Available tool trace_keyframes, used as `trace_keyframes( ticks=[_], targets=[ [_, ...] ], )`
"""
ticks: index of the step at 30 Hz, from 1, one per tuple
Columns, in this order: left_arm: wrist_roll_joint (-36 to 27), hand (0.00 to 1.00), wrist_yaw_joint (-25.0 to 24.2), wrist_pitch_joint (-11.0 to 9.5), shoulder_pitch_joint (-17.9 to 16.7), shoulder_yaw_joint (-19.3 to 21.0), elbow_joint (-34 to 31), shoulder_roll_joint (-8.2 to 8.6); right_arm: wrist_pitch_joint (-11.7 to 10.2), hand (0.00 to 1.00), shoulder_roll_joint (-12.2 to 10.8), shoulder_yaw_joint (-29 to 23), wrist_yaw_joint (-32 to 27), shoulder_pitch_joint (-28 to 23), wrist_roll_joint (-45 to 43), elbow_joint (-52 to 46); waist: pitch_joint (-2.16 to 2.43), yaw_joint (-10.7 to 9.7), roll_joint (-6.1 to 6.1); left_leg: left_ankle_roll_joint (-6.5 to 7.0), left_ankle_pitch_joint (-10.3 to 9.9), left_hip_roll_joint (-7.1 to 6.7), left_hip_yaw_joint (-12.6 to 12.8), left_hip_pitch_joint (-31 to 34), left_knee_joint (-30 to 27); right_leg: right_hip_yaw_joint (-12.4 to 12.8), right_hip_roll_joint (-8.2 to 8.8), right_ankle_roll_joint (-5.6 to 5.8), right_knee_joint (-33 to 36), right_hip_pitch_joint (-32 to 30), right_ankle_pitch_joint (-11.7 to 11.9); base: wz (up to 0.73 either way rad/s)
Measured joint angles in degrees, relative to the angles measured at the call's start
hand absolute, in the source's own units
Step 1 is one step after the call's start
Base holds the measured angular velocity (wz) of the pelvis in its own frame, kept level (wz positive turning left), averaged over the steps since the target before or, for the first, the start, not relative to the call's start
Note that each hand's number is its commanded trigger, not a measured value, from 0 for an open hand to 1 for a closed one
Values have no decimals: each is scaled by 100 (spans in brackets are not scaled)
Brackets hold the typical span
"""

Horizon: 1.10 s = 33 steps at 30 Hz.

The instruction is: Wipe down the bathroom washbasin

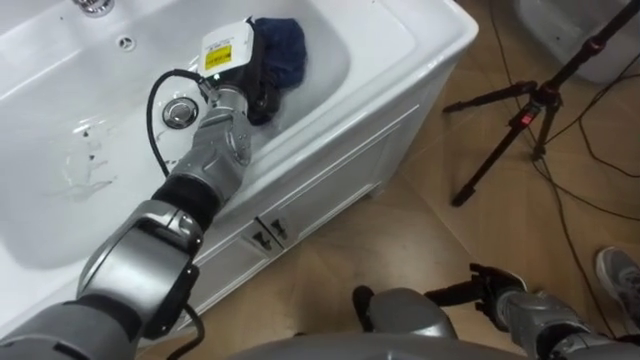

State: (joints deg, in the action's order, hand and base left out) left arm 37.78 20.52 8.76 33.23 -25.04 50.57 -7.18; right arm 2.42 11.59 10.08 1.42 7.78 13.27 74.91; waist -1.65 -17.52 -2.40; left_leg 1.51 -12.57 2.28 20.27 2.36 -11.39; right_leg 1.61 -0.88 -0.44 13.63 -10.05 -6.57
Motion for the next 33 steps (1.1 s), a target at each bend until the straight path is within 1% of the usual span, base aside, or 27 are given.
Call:
trace_keyframes(
  ticks=[7, 10, 12, 13, 14, 15, 16, 17, 18, 19, 20, 21, 22, 23, 24, 25, 26, 27, 29, 30, 31, 32, 33],
  targets=[
    [51, 100, -130, 0, -39, -1, -140, -7, -1, 0, 1, -5, 1, -6, -18, 60, -7, 10, 11, 2, 1, -6, 7, 3, 5, -40, -2, 0, -19, 16, -2, 2],
    [51, 100, -113, -22, -194, -2, -283, -6, 0, 0, -3, -2, -4, 3, -2, 61, -7, 49, 14, 2, 1, -15, -29, -30, 5, -14, -13, -1, -17, 46, -2, -2],
    [66, 100, -114, -57, -319, -61, -336, -1, 1, 0, -22, 1, -3, -1, 22, 60, -27, 48, 54, 2, 1, -31, -104, -105, 8, -8, -14, -3, -75, 121, -8, 9],
    [66, 100, -114, -63, -334, -81, -338, -1, 0, 0, -26, 1, -3, -1, 21, 52, -25, 48, 52, 2, 1, -37, -148, -115, 8, -9, -14, -2, -108, 142, -9, 7],
    [67, 100, -113, -92, -378, -99, -339, 0, 0, 0, -27, 0, -3, -1, 34, 41, -26, 63, 55, 2, 1, -47, -187, -152, 20, -10, -14, 8, -100, 169, -24, 0],
    [75, 100, -103, -153, -477, -99, -336, -9, 1, 0, -26, -7, -3, -7, 35, 40, -32, 68, 71, 2, 1, -53, -182, -217, 30, -5, -12, 12, -97, 220, -38, -6],
    [157, 100, -95, -200, -605, -86, -377, -38, 1, 0, -26, -7, -2, -10, 44, 37, -28, 91, 76, 2, 1, -59, -178, -263, 40, 3, -8, 17, -87, 254, -49, -10],
    [229, 100, -96, -232, -670, -74, -418, -89, 2, 0, -27, -10, 0, -10, 44, 35, -25, 107, 71, 2, 1, -61, -182, -279, 55, 5, -9, 17, -89, 262, -49, -7],
    [390, 100, -98, -329, -783, -58, -475, -158, 1, 0, -37, -18, 4, -14, 42, 33, -14, 116, 54, 2, 1, -62, -184, -295, 67, 3, -11, 18, -95, 287, -49, 0],
    [579, 100, -95, -418, -941, 17, -489, -207, 1, 0, -45, -63, 12, -47, 42, 13, -17, 129, 67, 2, 1, -62, -184, -321, 75, 0, -15, 18, -91, 310, -55, 0],
    [632, 100, -95, -449, -987, 43, -484, -228, 0, 0, -46, -94, 20, -76, 42, 2, -13, 153, 73, 2, 1, -62, -181, -349, 81, 1, -17, 14, -83, 318, -59, 0],
    [725, 100, -94, -493, -1061, 113, -442, -253, -2, 0, -45, -147, 39, -133, 51, 4, 17, 191, 89, 2, 1, -60, -181, -392, 89, 3, -17, 5, -62, 342, -71, -8],
    [779, 100, -94, -503, -1079, 154, -419, -265, -1, 0, -45, -167, 46, -157, 58, 6, 36, 202, 88, 2, 1, -60, -185, -410, 88, 3, -17, 3, -52, 360, -78, -8],
    [875, 100, -96, -508, -1186, 248, -372, -276, 0, 0, -47, -253, 52, -211, 58, 5, 58, 233, 102, 2, 1, -59, -187, -449, 83, 15, -21, -3, -18, 403, -87, -8],
    [976, 100, -98, -523, -1281, 339, -361, -313, 7, 0, -47, -314, 44, -241, 57, 7, 67, 253, 121, 1, 1, -64, -195, -507, 90, 33, -20, -9, -6, 438, -118, -9],
    [1017, 100, -101, -550, -1317, 401, -308, -323, 7, 0, -47, -378, 39, -262, 51, 7, 78, 265, 114, 1, 0, -64, -210, -531, 97, 35, -23, -13, -10, 476, -127, -8],
    [1043, 100, -85, -604, -1338, 508, -122, -328, 4, 0, -44, -536, 26, -315, 40, 7, 87, 259, 108, 0, 0, -63, -246, -612, 115, 35, -28, -18, -15, 523, -134, -4],
    [1037, 100, -76, -629, -1405, 604, -33, -357, 5, 0, -38, -643, -5, -363, 42, 12, 133, 278, 81, -1, 0, -63, -258, -635, 116, 37, -27, -26, -2, 533, -155, -7],
    [1039, 100, -74, -664, -1486, 702, 49, -453, 6, 0, -16, -695, -24, -424, 60, 14, 139, 329, 74, -2, 0, -60, -256, -700, 120, 55, -35, -36, 5, 592, -164, -8],
    [1090, 100, -90, -671, -1535, 778, 87, -517, 11, 0, -19, -758, -57, -477, 50, 13, 147, 378, 62, -2, 0, -52, -253, -725, 121, 61, -50, -40, 0, 602, -164, -4],
    [1159, 100, -102, -672, -1539, 876, 86, -541, 16, 0, -20, -810, -78, -487, 25, 14, 162, 396, 39, -4, -1, -48, -253, -723, 121, 66, -57, -44, -4, 597, -161, 0],
    [1197, 100, -98, -662, -1626, 1034, 87, -612, 16, 0, -19, -893, -129, -490, 7, 14, 174, 407, 10, -4, -1, -47, -284, -720, 124, 57, -60, -49, -4, 605, -157, 3],
    [1211, 100, -89, -655, -1729, 1154, 87, -702, 16, 0, -12, -924, -178, -493, -5, 16, 177, 411, -2, -5, -2, -49, -362, -719, 122, 35, -59, -52, 4, 614, -155, 7]
  ],
)
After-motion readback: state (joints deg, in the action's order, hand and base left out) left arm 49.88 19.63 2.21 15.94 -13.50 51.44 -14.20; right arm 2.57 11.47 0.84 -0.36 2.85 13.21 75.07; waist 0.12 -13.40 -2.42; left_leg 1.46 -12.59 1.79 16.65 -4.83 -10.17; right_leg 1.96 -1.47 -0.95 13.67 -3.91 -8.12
